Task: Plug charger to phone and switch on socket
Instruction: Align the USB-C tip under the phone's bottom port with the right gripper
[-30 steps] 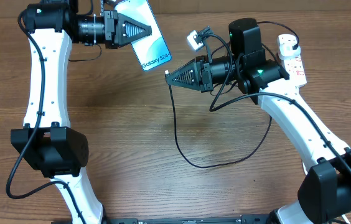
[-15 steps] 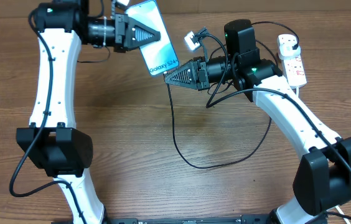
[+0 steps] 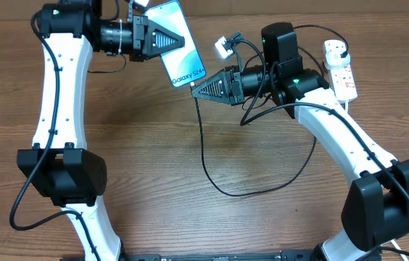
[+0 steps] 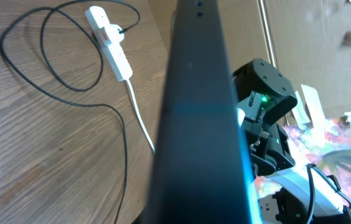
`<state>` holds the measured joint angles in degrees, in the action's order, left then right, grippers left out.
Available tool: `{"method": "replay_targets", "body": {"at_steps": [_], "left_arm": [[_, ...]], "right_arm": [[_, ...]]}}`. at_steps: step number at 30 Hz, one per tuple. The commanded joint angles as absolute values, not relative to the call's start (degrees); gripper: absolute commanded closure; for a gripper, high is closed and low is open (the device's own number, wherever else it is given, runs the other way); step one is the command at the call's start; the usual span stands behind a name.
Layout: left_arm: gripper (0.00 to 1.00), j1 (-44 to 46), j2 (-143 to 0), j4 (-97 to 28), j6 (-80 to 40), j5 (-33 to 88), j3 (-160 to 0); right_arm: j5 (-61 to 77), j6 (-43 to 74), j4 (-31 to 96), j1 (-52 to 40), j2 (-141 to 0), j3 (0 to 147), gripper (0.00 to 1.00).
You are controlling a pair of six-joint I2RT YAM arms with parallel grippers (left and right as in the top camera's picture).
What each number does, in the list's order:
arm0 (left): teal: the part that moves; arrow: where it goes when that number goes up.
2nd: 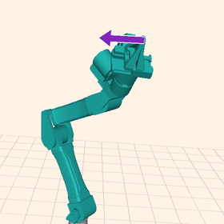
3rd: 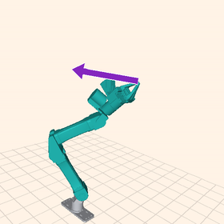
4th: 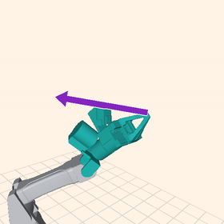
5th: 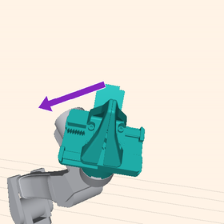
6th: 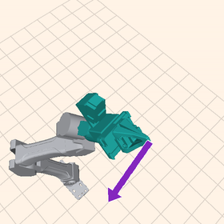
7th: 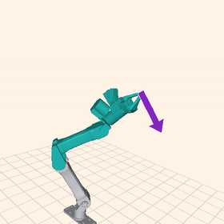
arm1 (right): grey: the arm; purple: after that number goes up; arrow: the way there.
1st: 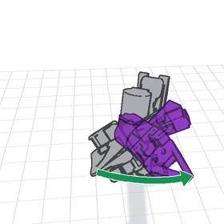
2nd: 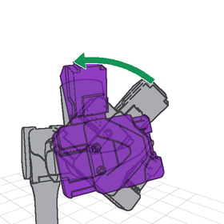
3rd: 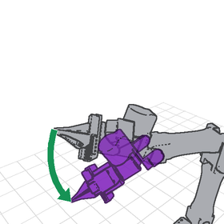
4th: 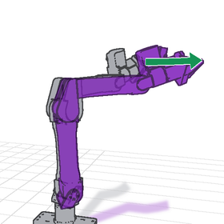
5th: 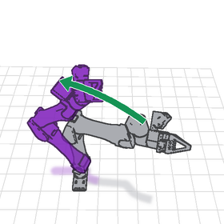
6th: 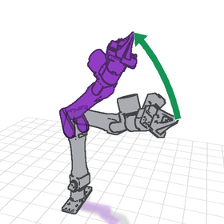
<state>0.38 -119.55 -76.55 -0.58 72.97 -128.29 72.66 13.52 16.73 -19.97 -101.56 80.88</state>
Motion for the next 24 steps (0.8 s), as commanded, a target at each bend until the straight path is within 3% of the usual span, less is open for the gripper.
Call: {"method": "replay_targets", "body": {"at_steps": [1, 24], "left_arm": [[0.96, -0.1, -120.0, -76.2, -1.6, 74.6, -129.5], [0.96, 0.8, -120.0, -76.5, -1.3, 74.7, -129.5]], "right_arm": [[73.8, 13.7, 17.0, -20.3, -101.7, 80.8, 0.96], [73.8, 13.7, 17.4, -20.3, -101.7, 80.8, 0.96]]}}
